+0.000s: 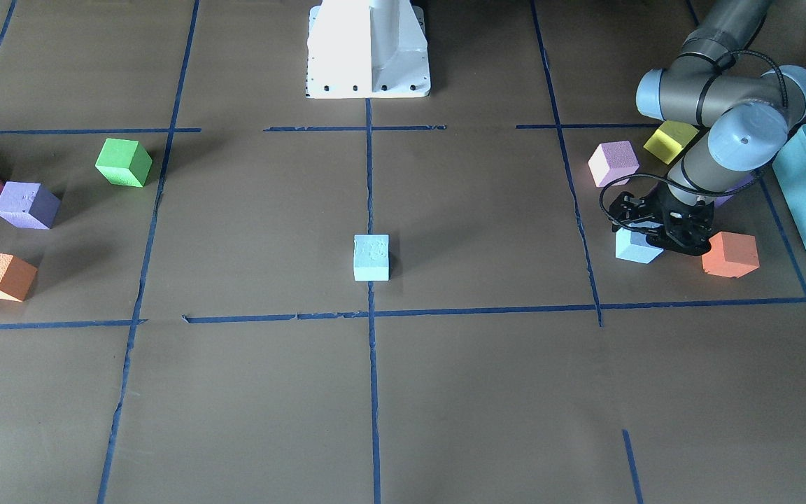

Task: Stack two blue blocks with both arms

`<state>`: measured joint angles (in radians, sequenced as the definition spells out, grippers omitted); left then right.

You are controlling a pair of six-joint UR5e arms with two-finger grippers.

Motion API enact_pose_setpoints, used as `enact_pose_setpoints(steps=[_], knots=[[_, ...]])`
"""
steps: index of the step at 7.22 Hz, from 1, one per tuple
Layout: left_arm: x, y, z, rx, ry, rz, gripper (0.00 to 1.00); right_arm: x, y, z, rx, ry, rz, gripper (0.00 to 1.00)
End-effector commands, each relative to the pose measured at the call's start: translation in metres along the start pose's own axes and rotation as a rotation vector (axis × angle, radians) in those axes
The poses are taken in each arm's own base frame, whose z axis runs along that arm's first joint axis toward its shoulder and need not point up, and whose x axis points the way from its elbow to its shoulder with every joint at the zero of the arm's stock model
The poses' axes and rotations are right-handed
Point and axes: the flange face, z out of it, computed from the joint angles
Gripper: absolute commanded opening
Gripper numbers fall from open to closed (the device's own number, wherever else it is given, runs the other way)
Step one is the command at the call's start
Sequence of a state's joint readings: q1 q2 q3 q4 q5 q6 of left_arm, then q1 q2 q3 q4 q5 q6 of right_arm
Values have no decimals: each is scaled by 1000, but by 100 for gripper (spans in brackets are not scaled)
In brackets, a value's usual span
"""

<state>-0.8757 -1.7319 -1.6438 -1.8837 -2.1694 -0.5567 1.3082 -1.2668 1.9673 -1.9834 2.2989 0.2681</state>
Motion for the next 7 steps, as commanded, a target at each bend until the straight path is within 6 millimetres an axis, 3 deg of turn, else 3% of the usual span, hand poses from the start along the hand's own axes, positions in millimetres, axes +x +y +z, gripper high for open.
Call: enact_pose_setpoints(steps=[1,2,4,5,6,7], knots=[[10,0,-23,17,10,-10,3,5,0,-5,8,1,7,100],[17,-2,-48,6,-7,-42,1,7,0,-7,11,-1,11,100],[101,-39,-127,-40,-40,-87,2,23,3,-12,16,-8,1,100],[140,-60,-154,-33,-32,-147,2,45,10,-7,-2,-38,-1,100],[182,-79,-169,-8,-3,-208,2,72,17,-8,-7,-69,-13,100],[233,-93,-165,-19,20,-221,2,100,33,-4,-15,-74,-15,100]])
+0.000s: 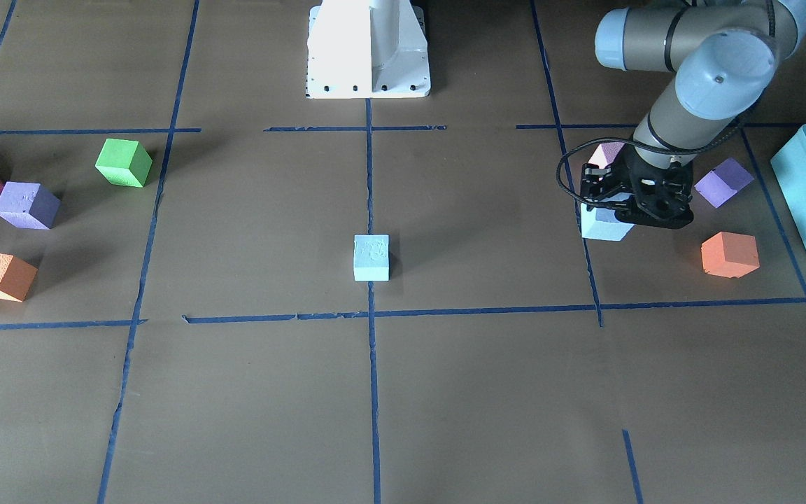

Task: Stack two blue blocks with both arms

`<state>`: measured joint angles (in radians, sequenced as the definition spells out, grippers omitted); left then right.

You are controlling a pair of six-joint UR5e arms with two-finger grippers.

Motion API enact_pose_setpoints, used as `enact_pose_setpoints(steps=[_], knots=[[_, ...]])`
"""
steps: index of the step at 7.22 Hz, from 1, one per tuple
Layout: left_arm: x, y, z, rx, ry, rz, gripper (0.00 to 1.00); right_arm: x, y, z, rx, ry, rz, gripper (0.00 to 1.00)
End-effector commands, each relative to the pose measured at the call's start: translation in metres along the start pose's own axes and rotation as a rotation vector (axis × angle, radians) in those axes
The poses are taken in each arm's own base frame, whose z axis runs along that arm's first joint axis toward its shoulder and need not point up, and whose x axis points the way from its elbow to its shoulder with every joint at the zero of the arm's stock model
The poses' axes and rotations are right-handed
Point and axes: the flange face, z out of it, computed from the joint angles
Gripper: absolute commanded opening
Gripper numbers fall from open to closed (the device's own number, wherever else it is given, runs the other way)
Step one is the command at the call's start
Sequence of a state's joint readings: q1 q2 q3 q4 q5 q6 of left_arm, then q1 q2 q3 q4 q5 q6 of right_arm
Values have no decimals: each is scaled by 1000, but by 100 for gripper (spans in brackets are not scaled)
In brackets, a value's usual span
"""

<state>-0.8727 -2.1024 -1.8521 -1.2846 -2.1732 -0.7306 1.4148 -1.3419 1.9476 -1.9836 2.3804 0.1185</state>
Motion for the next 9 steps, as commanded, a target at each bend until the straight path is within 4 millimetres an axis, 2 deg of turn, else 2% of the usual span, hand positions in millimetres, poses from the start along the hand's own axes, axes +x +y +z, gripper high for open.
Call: enact_pose_setpoints(steps=[1,2,3,4,5,7,8,9], knots=[[118,-22,-13,-11,47,-83,2,58,31,3,-13,-33,-20,100],[180,-25,-17,-29,67,-97,2,87,52,6,-18,-32,-6,100],[223,-37,-15,-40,74,-111,2,103,65,9,-7,-31,-3,100],[240,-40,-1,-20,95,-97,2,112,72,16,6,-30,-8,100],[244,-43,16,1,75,-93,2,113,72,17,11,-29,-10,100],[254,-36,32,-13,76,-82,3,114,72,17,10,-29,-9,100],[264,-36,35,-14,83,-91,3,114,72,17,10,-29,-9,100],[278,-43,48,-1,89,-104,3,114,72,17,10,-29,-9,100]])
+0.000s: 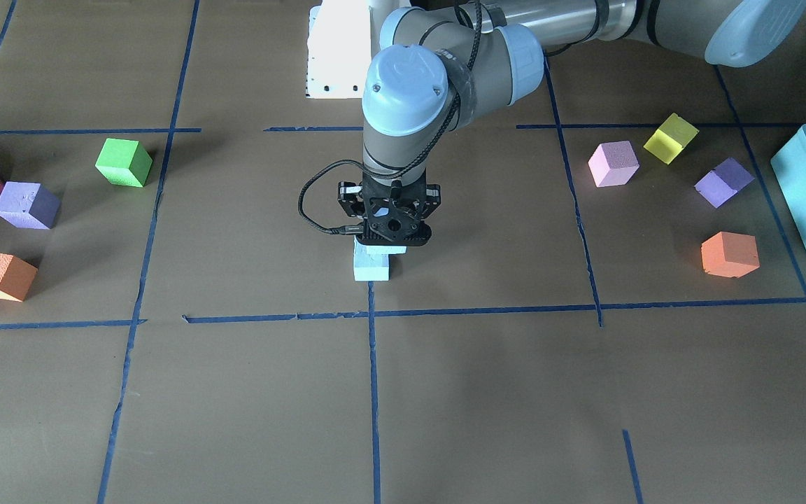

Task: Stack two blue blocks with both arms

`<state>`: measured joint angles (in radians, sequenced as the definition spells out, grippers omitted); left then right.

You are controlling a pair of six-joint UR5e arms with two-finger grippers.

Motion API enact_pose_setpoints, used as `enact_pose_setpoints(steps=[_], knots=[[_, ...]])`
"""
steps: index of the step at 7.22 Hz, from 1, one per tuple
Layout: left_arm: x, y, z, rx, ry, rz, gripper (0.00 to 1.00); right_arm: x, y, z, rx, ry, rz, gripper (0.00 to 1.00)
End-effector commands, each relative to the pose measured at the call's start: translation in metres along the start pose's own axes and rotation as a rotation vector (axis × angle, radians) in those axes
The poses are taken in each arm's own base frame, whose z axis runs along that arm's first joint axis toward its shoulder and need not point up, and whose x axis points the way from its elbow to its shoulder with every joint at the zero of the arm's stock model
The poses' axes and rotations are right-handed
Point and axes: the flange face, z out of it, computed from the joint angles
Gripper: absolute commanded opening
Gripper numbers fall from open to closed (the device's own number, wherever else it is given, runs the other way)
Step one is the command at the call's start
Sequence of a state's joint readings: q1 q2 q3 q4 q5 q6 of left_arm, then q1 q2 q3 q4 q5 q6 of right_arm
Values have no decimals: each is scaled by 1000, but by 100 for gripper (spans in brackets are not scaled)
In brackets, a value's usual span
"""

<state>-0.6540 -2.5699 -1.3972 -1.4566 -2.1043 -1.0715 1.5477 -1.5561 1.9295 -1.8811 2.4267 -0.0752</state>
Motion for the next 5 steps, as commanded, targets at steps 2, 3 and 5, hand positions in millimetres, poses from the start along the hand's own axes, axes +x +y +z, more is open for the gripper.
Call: enact_pose_setpoints(steps=[2,3,5], knots=[[15,-14,29,19,11,-15,4,0,0,0,0,0,2,100],[16,-14,28,20,12,-19,5,0,0,0,0,0,2,100],[12,-13,31,17,6,-22,5,0,-1,0,1,0,2,100]])
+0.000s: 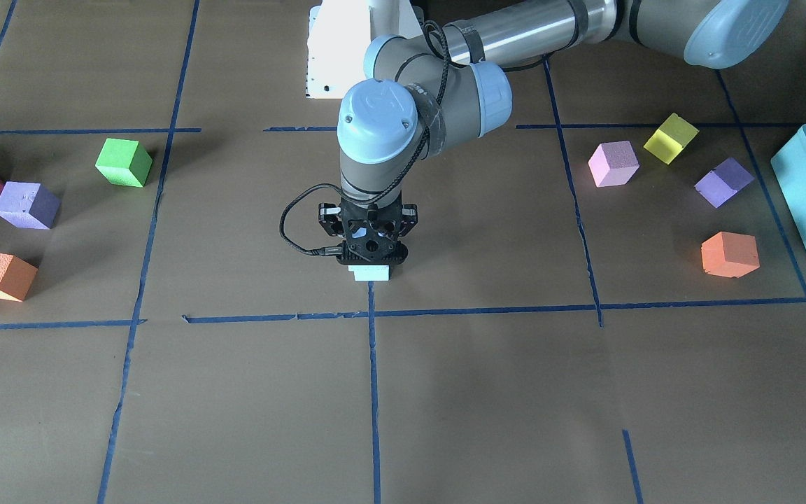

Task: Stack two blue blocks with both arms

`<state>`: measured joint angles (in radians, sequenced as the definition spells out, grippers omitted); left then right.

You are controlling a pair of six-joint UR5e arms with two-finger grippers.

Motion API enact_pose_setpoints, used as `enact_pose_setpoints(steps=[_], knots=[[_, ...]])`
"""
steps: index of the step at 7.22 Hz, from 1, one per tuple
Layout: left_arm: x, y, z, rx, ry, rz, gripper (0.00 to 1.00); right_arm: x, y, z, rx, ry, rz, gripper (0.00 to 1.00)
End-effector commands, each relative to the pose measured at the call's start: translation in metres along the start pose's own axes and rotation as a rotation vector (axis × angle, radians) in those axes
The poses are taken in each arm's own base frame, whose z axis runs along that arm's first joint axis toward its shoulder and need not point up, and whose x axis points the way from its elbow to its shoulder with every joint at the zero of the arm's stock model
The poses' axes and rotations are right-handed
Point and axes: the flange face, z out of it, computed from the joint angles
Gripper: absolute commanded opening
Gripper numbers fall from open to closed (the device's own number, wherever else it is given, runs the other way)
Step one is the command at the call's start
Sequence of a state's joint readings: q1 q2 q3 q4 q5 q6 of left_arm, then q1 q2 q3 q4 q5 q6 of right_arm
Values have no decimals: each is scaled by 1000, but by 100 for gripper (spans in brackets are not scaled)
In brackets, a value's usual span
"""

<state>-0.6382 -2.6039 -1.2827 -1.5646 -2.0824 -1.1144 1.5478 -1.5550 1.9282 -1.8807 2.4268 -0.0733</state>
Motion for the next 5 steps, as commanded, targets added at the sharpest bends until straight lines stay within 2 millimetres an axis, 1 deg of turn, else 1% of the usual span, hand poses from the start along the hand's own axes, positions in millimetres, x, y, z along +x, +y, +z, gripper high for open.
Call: enact_pose_setpoints(steps=[1,3,4,5], knots=[[-7,-1,6,-4,-9,-6,5,-1,-1,-1,3,0,0,100],[-11,0,12,-8,-17,-8,6,-2,-2,-2,6,0,-4,100],[-12,0,12,-8,-16,-8,8,-3,-4,-3,7,2,-5,100],[-12,0,12,-9,-15,-6,15,-3,-4,-3,7,2,-5,100]])
